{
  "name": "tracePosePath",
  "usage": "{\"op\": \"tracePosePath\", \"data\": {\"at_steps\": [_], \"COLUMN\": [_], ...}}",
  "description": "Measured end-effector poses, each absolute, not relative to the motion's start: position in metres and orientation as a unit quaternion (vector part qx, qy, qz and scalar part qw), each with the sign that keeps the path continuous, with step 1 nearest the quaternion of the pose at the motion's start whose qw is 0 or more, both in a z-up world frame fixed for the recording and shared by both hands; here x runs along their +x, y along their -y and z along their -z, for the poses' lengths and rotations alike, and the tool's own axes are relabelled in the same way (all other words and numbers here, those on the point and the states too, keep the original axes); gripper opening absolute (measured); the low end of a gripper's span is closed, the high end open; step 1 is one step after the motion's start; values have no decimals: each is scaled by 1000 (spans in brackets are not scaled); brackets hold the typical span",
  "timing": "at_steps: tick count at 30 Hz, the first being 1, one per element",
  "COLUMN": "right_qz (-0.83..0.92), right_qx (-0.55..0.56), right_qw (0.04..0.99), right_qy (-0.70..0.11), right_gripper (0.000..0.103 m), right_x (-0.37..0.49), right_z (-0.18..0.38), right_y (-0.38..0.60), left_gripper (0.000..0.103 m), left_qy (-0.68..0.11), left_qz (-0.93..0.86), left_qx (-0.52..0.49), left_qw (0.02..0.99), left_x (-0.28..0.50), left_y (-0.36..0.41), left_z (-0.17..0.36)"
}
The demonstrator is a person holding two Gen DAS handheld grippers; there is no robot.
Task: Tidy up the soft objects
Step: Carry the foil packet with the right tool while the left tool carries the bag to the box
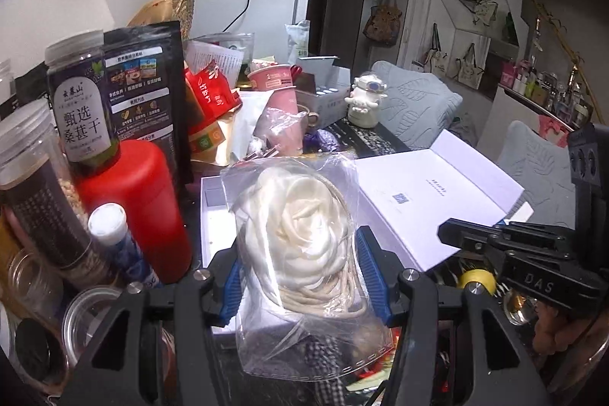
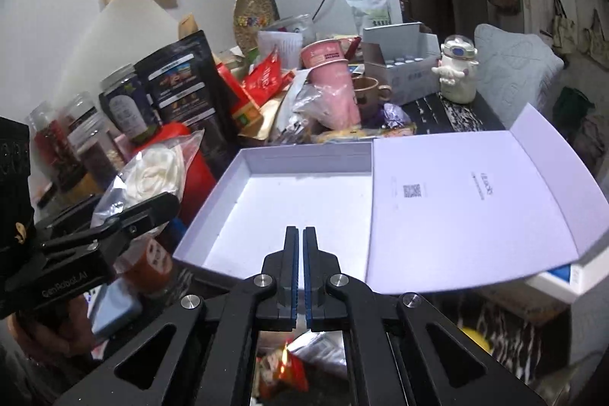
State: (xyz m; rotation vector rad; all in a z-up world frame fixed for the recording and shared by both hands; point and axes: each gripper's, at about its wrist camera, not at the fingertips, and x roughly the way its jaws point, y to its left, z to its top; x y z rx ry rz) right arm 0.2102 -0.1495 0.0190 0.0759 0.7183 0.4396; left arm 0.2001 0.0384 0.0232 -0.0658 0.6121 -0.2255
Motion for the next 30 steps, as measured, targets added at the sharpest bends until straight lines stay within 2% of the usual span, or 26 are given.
{"op": "tracePosePath", "data": {"at_steps": [6, 7, 8, 10, 16, 30], "right_qz": [-210, -206, -201, -195, -204, -225], "right_qx": [28, 22, 18, 14, -5, -68], "right_qw": [902, 900, 900, 896, 876, 835], "right_qy": [-375, -382, -387, -399, -436, -497], "right_gripper": [4, 12, 33, 60, 64, 66], "right_x": [211, 209, 207, 202, 193, 200], "right_z": [-11, -9, -7, -1, 20, 70], "right_y": [158, 160, 162, 167, 177, 169], "left_gripper": [53, 53, 53, 53, 53, 53], "left_qy": [-315, -317, -320, -327, -350, -377], "left_qz": [119, 121, 123, 129, 136, 132], "left_qx": [-31, -29, -28, -30, -36, -45], "left_qw": [941, 940, 939, 936, 926, 916], "left_x": [199, 197, 196, 192, 179, 168], "left_y": [-36, -34, -33, -29, -19, -15], "left_z": [-18, -17, -15, -13, -2, 13]}}
